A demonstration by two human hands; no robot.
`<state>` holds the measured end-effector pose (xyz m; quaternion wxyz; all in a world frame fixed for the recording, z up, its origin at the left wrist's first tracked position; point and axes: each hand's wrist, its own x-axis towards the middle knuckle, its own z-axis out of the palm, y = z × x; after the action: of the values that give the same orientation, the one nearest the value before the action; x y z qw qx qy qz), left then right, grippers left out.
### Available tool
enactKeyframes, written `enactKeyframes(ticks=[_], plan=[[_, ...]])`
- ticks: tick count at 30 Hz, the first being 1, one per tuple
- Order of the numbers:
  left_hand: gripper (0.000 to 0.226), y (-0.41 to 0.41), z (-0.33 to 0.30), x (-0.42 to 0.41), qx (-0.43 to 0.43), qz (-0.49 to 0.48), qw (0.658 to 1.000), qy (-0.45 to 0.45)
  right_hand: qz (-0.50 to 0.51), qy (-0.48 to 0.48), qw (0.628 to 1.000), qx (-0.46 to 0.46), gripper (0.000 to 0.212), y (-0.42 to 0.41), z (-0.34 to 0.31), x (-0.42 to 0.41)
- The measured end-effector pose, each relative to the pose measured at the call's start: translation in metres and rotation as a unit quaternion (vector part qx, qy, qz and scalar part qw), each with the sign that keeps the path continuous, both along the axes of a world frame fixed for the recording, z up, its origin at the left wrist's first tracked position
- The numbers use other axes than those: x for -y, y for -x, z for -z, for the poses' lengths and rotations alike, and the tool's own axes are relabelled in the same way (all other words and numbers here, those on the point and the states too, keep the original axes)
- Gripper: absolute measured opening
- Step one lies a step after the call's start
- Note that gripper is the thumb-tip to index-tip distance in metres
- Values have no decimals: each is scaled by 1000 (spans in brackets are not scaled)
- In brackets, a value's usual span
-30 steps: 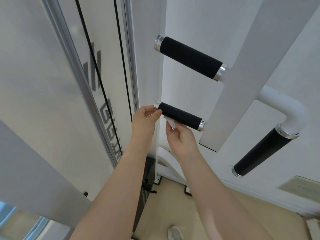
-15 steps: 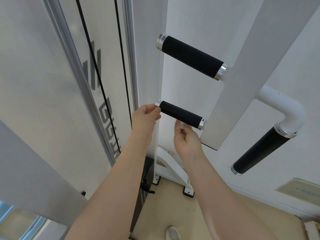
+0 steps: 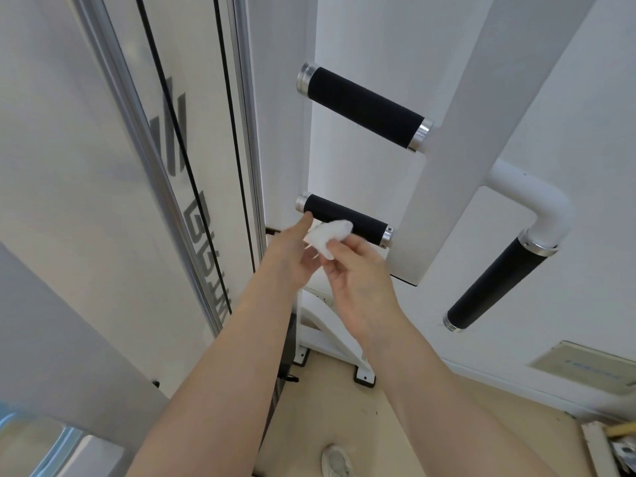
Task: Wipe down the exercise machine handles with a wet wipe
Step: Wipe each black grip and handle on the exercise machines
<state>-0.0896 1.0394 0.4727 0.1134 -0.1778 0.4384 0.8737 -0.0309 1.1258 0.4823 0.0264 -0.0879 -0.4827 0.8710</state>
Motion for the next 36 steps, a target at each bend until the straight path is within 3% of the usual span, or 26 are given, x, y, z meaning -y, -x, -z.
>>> enactKeyframes(ticks=[1, 3, 5, 6, 7, 8, 9, 14, 16, 19, 22, 25, 26, 31, 35, 36], plan=[[25, -1, 1, -3, 4, 11, 1000, -13, 53, -182, 980, -64, 14, -1, -4, -3], [22, -4, 3, -8, 9, 19, 999, -42, 156, -470, 843, -210, 17, 5, -4, -16], [23, -7, 2, -12, 10, 20, 997, -72, 138, -634, 717, -255, 19, 14, -3, -28], [24, -9, 1, -13, 9, 23, 996, -80, 130, -714, 634, -266, 22, 18, -1, -30], [26, -10, 2, -15, 5, 30, 996, -82, 134, -768, 568, -263, 29, 20, 1, -29], [25, -11, 3, -16, 0, 38, 996, -77, 160, -816, 479, -280, 36, 23, 6, -30], [23, -12, 4, -16, -4, 44, 996, -72, 174, -842, 419, -292, 40, 24, 7, -33], [15, -11, 4, -21, -28, 36, 998, -54, 209, -926, 219, -226, 48, 11, 11, -46], [14, -11, 4, -23, -35, 39, 997, -54, 211, -941, 186, -187, 46, 14, 13, -42], [21, -8, 4, -26, -39, 32, 997, -53, 174, -954, 190, -152, 56, 25, 0, -32], [21, -2, 3, -27, -32, 14, 998, -52, 154, -964, 170, -133, 53, 18, -2, -44], [16, 0, 4, -28, -23, 8, 998, -55, 132, -980, 88, -123, 54, 1, 3, -58], [17, -1, 4, -28, -22, 10, 998, -55, 137, -980, 83, -116, 54, 4, 2, -56], [19, -2, 1, -27, -23, 16, 999, -46, 152, -969, 159, -113, 58, 28, 3, -37], [18, -5, 2, -22, -6, 15, 999, -31, 166, -968, 133, -132, 57, 15, 13, -46], [18, -6, 1, -22, -1, 23, 999, -32, 177, -963, 149, -136, 55, 17, 14, -38]])
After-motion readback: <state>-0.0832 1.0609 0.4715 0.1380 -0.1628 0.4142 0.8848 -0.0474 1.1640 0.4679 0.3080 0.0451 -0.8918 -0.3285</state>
